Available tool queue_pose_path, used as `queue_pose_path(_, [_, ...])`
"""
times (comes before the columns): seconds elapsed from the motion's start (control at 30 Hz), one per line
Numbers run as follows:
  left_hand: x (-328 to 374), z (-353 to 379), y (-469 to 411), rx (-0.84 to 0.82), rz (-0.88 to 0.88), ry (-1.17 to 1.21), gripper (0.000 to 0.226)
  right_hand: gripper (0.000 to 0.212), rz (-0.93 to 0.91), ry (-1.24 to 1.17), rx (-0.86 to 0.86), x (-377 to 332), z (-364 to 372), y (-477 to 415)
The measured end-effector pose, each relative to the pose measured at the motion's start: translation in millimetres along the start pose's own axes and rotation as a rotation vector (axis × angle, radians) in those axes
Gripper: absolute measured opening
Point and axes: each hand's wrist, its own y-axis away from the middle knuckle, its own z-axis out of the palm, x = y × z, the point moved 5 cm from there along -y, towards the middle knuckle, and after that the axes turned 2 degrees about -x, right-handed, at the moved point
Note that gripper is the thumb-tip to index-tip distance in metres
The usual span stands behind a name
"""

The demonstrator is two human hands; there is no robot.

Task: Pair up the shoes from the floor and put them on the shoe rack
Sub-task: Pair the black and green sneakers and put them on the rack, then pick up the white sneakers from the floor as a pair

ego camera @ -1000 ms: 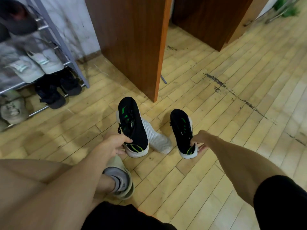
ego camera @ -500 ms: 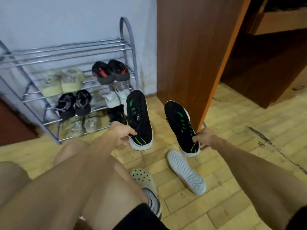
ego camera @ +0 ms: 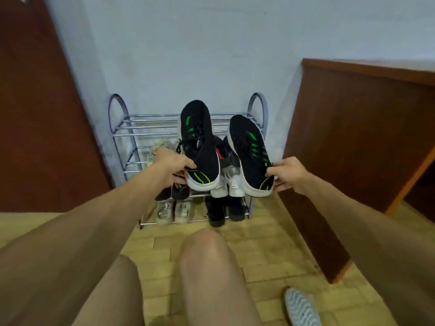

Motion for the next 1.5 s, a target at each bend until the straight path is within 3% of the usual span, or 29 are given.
queue_pose_path(0.2, [47, 14, -79, -0.003, -0.021, 0.077, 0.019, 0.014, -0.008, 0.060, -0.025, -58, -4, -79])
queue_pose_path(0.47, [81, 44, -200, 0.005, -0.035, 0.142, 0.017, 0.019, 0.019, 0.014, 0.039, -103, -5, -196])
queue_pose_path(0.6, [88, 55, -242, 0.003, -0.028, 0.067, 0.029, 0.014, 0.014, 0.005, 0.028, -112, 5, -239])
queue_pose_path(0.8, [89, 68, -275, -0.020, -0.010, -0.015, 0.014, 0.008, 0.022, 0.054, 0.019, -104, 21, -271])
queue_pose_path(1.0, [90, 62, -259, -0.061, 0.074, -0.231, 0.036, 0.031, 0.036, 0.111, -0.072, -103, 22, -253])
queue_pose_path(1.13, [97, 57, -219, -0.040, 0.193, -0.296, 0.024, 0.032, -0.029, 0.131, -0.051, -107, 12, -214])
queue_pose_path(1.27, [97, 59, -161, -0.068, 0.302, -0.344, 0.028, 0.029, -0.049, 0.324, -0.094, -92, -2, -160])
queue_pose_path(1.37, [87, 70, -105, -0.161, 0.342, -0.402, 0.019, 0.031, -0.010, 0.413, -0.189, -67, -11, -115])
queue_pose_path(1.5, [54, 95, -43, -0.287, 0.320, -0.504, 0.023, 0.033, 0.044, 0.510, -0.300, -19, -19, -55])
